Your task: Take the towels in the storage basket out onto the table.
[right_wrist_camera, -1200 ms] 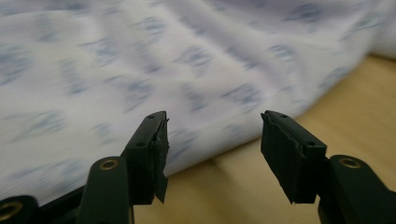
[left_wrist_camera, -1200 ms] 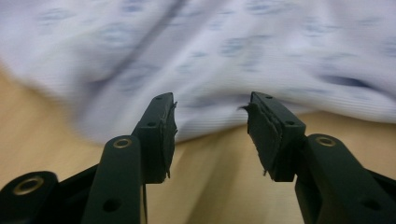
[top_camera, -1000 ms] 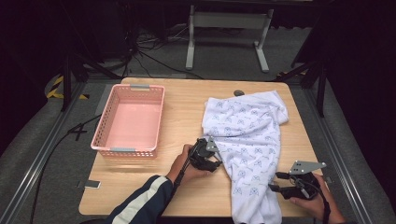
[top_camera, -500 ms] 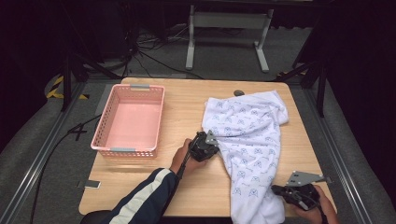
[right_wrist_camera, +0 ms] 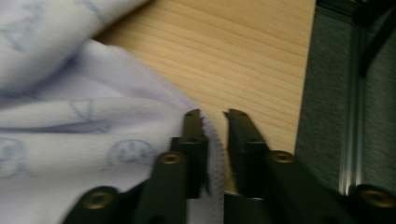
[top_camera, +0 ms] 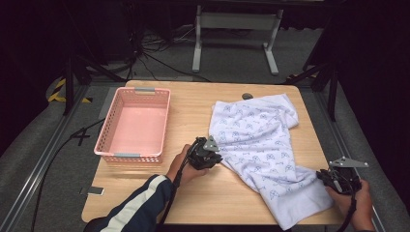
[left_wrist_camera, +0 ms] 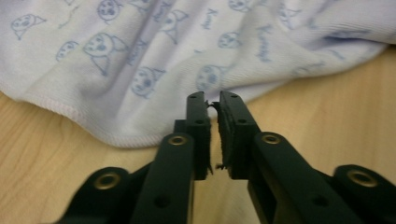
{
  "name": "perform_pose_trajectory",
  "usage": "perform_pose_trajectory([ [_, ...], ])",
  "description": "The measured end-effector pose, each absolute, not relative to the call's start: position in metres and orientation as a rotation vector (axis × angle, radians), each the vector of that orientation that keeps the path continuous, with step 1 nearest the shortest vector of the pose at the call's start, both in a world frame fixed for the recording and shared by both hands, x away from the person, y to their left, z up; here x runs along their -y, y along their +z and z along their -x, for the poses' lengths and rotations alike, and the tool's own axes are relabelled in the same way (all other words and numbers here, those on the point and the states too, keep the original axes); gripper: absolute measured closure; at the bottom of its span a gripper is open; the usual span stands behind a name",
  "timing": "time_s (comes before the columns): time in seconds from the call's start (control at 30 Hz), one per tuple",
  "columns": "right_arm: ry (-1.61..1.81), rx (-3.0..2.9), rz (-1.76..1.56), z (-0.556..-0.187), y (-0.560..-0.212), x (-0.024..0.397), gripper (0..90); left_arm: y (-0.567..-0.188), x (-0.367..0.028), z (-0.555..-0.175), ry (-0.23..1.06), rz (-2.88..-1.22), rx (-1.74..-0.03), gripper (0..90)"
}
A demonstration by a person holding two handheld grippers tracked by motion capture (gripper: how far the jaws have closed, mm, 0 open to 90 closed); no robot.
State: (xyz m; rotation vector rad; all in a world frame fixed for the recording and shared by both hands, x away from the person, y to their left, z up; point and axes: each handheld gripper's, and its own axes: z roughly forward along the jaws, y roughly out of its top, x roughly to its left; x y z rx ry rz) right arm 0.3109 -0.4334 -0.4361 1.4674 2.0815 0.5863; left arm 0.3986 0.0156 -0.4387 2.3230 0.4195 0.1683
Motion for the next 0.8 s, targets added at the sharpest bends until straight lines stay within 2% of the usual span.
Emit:
perform_pose_trajectory([
  [0.03, 0.563, -2.074, -1.456, -0.312, -0.435, 0.431, 56.0, -0.438, -0.019, -0.393, 0.147, -2.310, -0.392, 79.9],
  [0.13, 0.627, -2.064, -1.362, -0.304, -0.421, 0.415, 50.4, -0.439, -0.030, -0.375, 0.163, -2.329, -0.364, 71.4],
  [0.2, 0.735, -2.111, -1.239, -0.296, -0.408, 0.393, 50.5, -0.441, -0.040, -0.364, 0.161, -2.342, -0.372, 62.7],
  [0.33, 0.888, -2.279, -0.983, -0.285, -0.398, 0.342, 56.9, -0.446, -0.060, -0.349, 0.175, -2.348, -0.408, 51.7],
  [0.37, 0.888, -2.279, -0.983, -0.285, -0.398, 0.342, 56.9, -0.446, -0.060, -0.349, 0.175, -2.348, -0.408, 50.1],
  [0.4, 0.937, -2.369, -0.900, -0.284, -0.399, 0.317, 59.2, -0.448, -0.066, -0.348, 0.163, -2.341, -0.403, 47.6],
  [0.43, 0.955, -2.426, -0.853, -0.286, -0.402, 0.307, 59.5, -0.452, -0.075, -0.343, 0.193, -2.353, -0.424, 44.9],
  [0.53, 0.913, -2.518, -0.770, -0.292, -0.413, 0.279, 61.2, -0.459, -0.087, -0.338, 0.173, -2.329, -0.467, 37.2],
  [0.67, 0.830, -2.614, -0.697, -0.307, -0.427, 0.248, 60.7, -0.464, -0.096, -0.333, 0.188, -2.320, -0.494, 32.7],
  [0.8, 0.794, -2.618, -0.732, -0.320, -0.434, 0.240, 59.8, -0.468, -0.101, -0.331, 0.172, -2.318, -0.512, 30.5],
])
